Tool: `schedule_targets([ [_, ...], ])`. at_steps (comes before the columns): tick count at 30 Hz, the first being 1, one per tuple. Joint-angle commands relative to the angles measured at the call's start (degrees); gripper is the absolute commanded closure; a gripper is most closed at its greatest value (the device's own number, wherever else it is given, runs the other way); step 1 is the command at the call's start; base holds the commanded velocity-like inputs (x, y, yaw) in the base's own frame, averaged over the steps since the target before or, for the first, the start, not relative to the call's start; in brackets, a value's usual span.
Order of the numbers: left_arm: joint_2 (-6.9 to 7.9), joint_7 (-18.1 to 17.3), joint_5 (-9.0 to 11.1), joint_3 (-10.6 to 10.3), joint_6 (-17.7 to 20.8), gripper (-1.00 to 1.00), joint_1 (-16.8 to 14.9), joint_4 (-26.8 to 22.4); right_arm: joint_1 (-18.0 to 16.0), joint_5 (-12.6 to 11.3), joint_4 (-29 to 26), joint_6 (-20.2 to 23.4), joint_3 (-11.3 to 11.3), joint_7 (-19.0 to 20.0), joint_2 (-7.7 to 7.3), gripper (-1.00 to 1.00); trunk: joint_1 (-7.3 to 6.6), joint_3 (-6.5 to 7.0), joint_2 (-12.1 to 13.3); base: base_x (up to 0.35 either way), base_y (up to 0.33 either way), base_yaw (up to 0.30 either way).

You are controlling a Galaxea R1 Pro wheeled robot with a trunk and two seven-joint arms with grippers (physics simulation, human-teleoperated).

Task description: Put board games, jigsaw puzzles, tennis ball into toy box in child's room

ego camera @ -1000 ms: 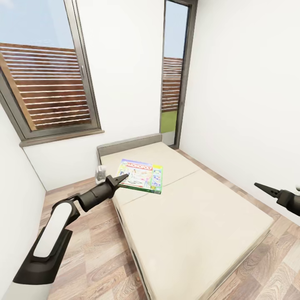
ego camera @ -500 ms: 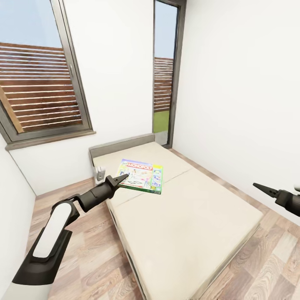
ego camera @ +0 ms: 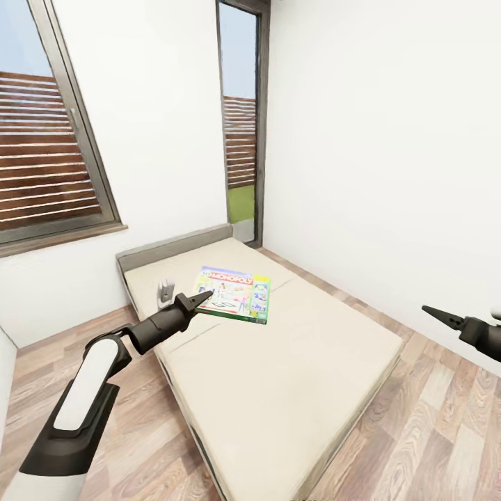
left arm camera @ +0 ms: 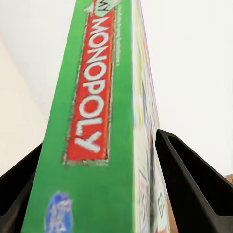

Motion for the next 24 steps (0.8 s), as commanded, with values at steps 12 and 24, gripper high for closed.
schedule_targets([
  [12, -0.04, 0.0, 0.91, 2.06, 0.01, 1.0, 0.9, -0.08, -0.1, 0.34, 0.01, 0.22, -0.12, 0.42, -0.03, -1.0, 0.04, 0.19, -0.13, 0.0, 0.0, -0.282],
  [24, -0.04, -0.02, 1.0, 2.35, 0.44, 1.0, 0.93, -0.15, -0.1, 0.38, 0.01, 0.22, -0.09, 0.42, 0.02, -1.0, 0.04, 0.51, -0.13, 0.0, 0.0, -0.282],
])
